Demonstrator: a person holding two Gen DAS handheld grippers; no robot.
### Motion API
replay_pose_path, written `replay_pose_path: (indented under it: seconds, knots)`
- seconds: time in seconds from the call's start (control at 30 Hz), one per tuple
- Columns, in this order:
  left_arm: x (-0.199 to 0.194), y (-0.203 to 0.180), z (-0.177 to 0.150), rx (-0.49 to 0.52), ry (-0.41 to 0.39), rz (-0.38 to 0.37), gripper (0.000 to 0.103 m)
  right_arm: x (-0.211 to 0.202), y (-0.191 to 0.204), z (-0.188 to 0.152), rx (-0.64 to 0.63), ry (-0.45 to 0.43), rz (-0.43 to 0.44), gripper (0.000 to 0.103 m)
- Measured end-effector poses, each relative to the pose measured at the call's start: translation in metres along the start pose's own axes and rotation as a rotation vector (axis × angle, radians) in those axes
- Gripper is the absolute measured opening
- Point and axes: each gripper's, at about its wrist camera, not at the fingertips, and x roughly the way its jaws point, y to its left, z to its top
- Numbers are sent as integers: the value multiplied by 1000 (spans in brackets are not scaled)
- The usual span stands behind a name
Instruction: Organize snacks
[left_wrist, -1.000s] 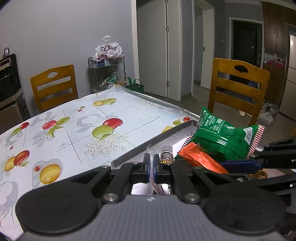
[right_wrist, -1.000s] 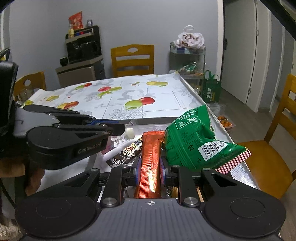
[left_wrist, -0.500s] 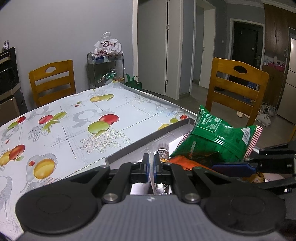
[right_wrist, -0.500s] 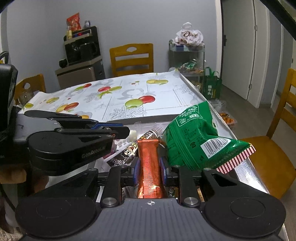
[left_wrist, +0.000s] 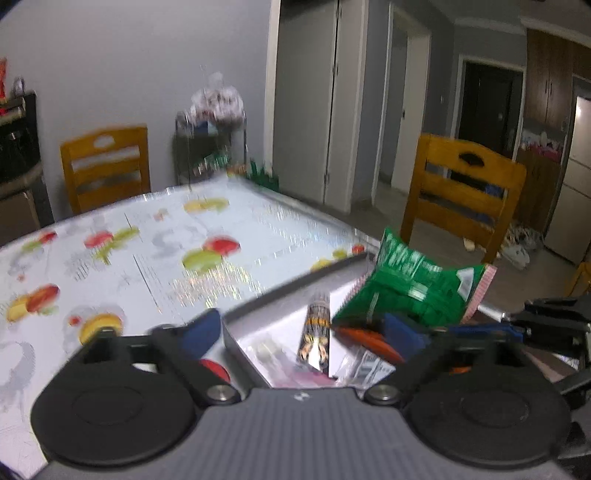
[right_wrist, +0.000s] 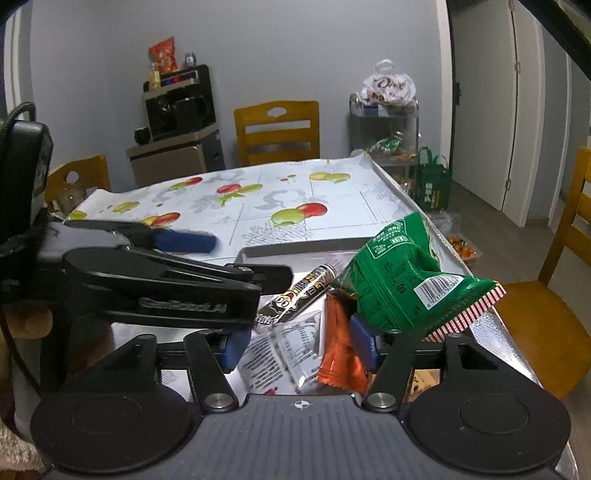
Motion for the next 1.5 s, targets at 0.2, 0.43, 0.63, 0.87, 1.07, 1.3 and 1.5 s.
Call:
replay_pose_path:
  seconds: [0.2,0.43,0.63,0.87,1.07,1.3,1.5]
  knots:
    - [-28,-10,1,78,-4,-19,99,-26,7,-4,17,-38,-19,95]
    - [-72,-6,-7,87,-17,-79,100,-55,18,-15,39,-34,-41,103]
    - [-105,6,-32,130,0,-91,100,-80,33,-40,76,-35,-115,103]
    - [-119,21,-77,146,62,-95,101,-102,49,-83,193,-91,-213,103]
    - [-115,26,-102,140,79,-90,101,-97,68,-105,244,-93,-220,103]
    - [-109,28,-117,125,98,-91,101,-78,91,-121,172,-38,-300,103]
    - [-111,20,-118,162,78,-96,101,-68,89,-128,214,-8,-315,103]
